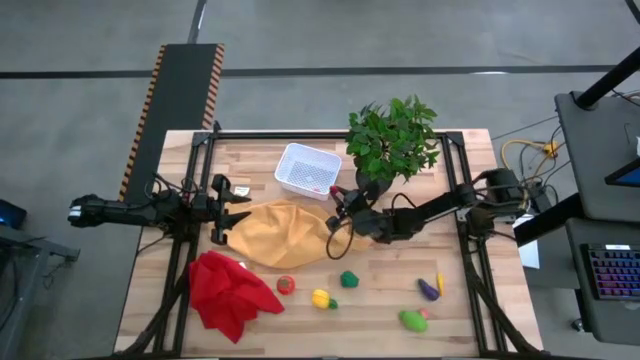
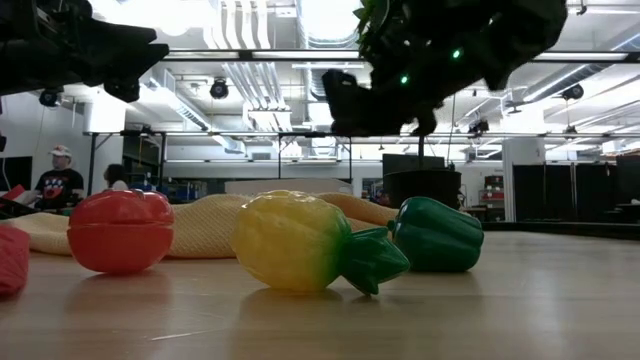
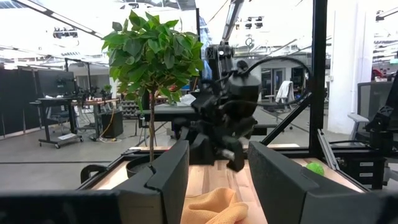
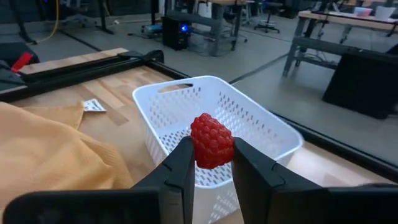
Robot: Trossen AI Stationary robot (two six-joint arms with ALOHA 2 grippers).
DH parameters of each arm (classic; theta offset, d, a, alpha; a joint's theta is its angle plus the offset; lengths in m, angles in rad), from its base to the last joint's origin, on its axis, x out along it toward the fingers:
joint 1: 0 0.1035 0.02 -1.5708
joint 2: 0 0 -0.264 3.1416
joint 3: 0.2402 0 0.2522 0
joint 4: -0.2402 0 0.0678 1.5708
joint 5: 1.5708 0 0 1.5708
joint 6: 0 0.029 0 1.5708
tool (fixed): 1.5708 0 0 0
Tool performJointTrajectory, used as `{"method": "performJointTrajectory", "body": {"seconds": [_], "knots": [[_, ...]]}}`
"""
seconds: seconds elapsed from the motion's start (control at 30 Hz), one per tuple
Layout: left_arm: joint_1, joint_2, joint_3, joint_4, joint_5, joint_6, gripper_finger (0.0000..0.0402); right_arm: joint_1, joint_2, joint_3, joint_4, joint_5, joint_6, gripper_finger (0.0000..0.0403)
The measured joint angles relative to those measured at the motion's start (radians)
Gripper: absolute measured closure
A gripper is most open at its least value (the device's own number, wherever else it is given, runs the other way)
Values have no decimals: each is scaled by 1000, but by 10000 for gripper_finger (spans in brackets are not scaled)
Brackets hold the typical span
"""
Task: Pick and placing Produce into tupperware
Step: Put the red raspberry into the white bin
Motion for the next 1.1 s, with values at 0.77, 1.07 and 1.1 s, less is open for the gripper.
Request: {"method": "performJointTrajectory", "body": {"seconds": [0.77,1.07,1.1], "knots": [[0,1,0,-3,0,0,249,-73,231,261,-43,72,-255,320],[0,5,0,-6,0,0,249,-87,231,287,-143,85,-225,290],[0,6,0,-6,0,0,249,-88,231,287,-144,84,-216,285]]}}
